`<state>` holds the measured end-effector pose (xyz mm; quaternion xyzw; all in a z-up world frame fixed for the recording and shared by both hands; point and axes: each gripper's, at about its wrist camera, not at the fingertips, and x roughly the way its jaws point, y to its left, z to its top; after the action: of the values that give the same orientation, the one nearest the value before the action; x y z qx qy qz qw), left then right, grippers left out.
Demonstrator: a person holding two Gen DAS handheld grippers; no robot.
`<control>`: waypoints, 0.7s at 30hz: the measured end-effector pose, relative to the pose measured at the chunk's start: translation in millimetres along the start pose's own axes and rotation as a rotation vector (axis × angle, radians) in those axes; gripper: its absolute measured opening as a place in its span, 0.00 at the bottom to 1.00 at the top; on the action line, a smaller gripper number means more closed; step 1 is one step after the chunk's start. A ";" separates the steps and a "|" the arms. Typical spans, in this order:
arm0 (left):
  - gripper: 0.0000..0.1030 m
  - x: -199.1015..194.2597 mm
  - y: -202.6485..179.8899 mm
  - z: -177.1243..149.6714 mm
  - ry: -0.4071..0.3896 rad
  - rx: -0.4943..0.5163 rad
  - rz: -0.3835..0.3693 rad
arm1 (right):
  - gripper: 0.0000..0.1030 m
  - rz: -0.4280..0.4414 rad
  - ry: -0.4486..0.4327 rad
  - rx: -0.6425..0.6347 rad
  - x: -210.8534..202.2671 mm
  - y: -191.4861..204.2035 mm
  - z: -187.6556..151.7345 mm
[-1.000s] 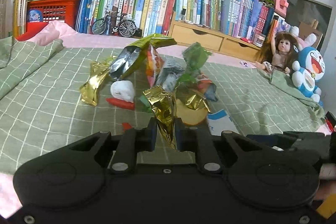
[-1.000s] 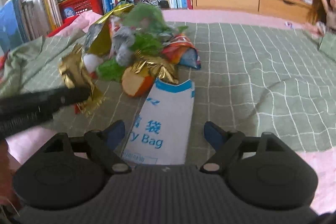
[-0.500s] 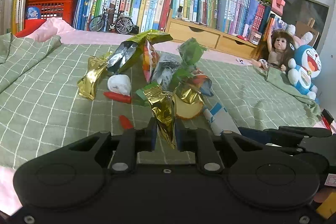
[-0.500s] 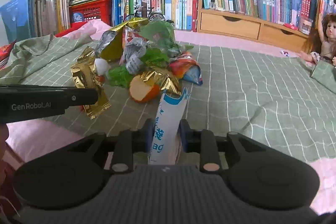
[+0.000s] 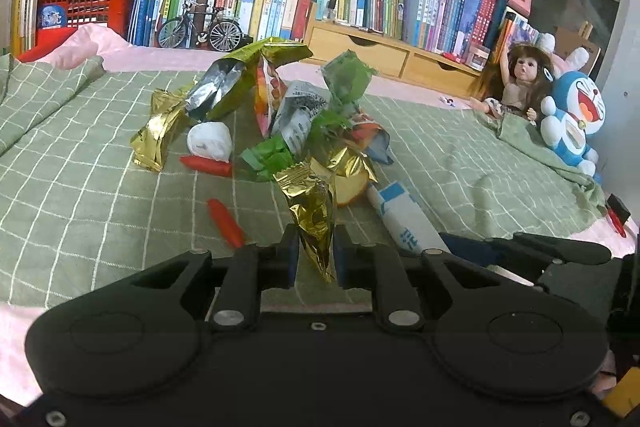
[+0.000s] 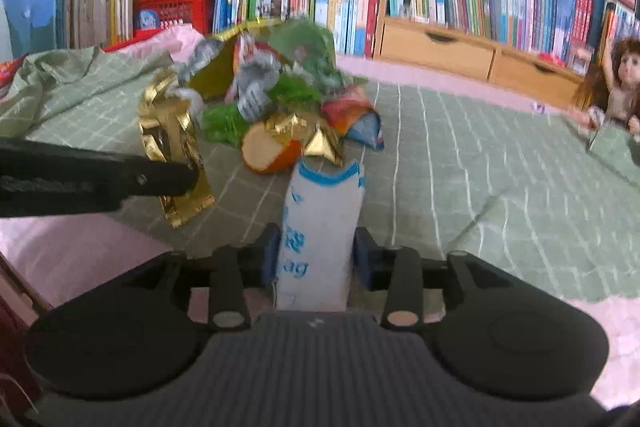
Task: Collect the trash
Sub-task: 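Lift the gold foil wrapper and white Bag paper off the pile with both tools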
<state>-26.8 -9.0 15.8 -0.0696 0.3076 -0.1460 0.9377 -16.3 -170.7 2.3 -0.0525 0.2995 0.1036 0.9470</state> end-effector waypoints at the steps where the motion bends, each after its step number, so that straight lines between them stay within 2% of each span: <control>1: 0.16 0.4 -0.2 -0.1 0.001 0.001 0.001 | 0.43 0.001 -0.001 -0.001 0.8 -0.4 0.6; 7: 0.16 -0.7 0.8 -0.7 0.001 -0.002 -0.002 | 0.33 0.001 -0.018 0.042 -4.9 -2.8 0.8; 21: 0.16 -20.2 -10.5 -14.3 0.018 0.031 -0.042 | 0.31 0.062 -0.004 0.109 -41.6 -18.0 -4.5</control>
<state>-53.3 -13.1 18.0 -0.0604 0.3123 -0.1712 0.9325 -48.0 -195.8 23.4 0.0088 0.3042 0.1165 0.9454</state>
